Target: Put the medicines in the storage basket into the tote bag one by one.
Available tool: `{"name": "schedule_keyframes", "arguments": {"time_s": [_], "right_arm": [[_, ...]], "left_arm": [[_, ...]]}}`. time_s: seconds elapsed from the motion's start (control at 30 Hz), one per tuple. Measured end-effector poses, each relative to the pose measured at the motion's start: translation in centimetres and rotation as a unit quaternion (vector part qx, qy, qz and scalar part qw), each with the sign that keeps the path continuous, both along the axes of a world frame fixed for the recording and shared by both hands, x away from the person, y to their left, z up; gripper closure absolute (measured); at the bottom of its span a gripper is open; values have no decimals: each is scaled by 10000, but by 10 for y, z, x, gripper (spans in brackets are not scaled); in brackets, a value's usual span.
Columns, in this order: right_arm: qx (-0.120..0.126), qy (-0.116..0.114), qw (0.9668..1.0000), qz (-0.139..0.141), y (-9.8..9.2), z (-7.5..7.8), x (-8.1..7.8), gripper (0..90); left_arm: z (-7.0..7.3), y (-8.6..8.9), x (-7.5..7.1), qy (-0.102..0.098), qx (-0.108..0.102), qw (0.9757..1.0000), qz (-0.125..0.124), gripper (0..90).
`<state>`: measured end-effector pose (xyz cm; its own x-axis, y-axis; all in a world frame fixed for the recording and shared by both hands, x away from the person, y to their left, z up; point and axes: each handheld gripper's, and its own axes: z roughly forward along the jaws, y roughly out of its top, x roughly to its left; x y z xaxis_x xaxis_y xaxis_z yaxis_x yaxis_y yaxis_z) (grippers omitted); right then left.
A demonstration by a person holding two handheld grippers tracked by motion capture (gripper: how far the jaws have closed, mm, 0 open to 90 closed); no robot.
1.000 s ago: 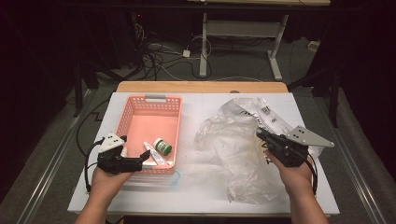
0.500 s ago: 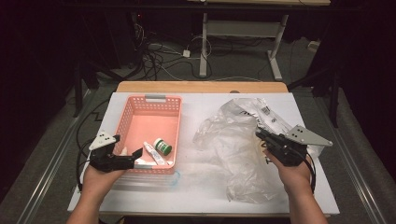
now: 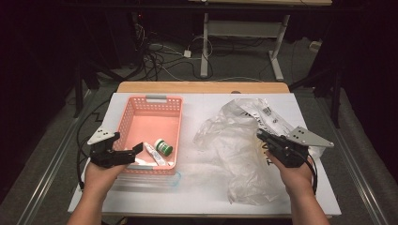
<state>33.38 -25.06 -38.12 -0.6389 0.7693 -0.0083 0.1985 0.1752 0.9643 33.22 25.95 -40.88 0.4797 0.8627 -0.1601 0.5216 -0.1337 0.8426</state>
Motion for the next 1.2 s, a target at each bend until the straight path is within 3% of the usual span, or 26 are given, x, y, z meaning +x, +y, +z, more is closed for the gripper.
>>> {"name": "schedule_keyframes", "arguments": {"time_s": [0.13, 0.37, 0.53, 0.63, 0.8, 0.87, 0.93, 1.07, 1.2], "right_arm": [[-59, -2, 10000, 49, 3, -1, -1, 900], [-36, -38, 9999, 90, 4, 1, -3, 900], [22, -44, 10000, 59, 1, 2, -3, 900], [30, -45, 10000, 66, 0, 2, -3, 900], [32, -43, 10000, 69, 0, 3, -3, 900], [38, -40, 10000, 66, -1, 3, -3, 900], [42, -39, 10000, 65, -1, 3, -3, 900], [44, -51, 9999, 87, -1, 3, -4, 900], [64, -54, 9999, 83, -1, 3, -4, 900]], "left_arm": [[6, -5, 4, -55, 87, 9999, -71, 2], [9, -10, 20, 329, 261, 9989, -230, 98], [9, -13, 34, 686, 290, 9967, -318, 299], [7, -15, 44, 1006, 411, 9935, -327, 442], [5, -22, 55, 1354, 654, 9880, -362, 727], [4, -26, 60, 1561, 828, 9833, -439, 810], [1, -31, 66, 1794, 1074, 9766, -505, 881], [-5, -36, 79, 2285, 1517, 9604, -494, 882], [-9, -39, 88, 2587, 1675, 9500, -502, 882]]}}
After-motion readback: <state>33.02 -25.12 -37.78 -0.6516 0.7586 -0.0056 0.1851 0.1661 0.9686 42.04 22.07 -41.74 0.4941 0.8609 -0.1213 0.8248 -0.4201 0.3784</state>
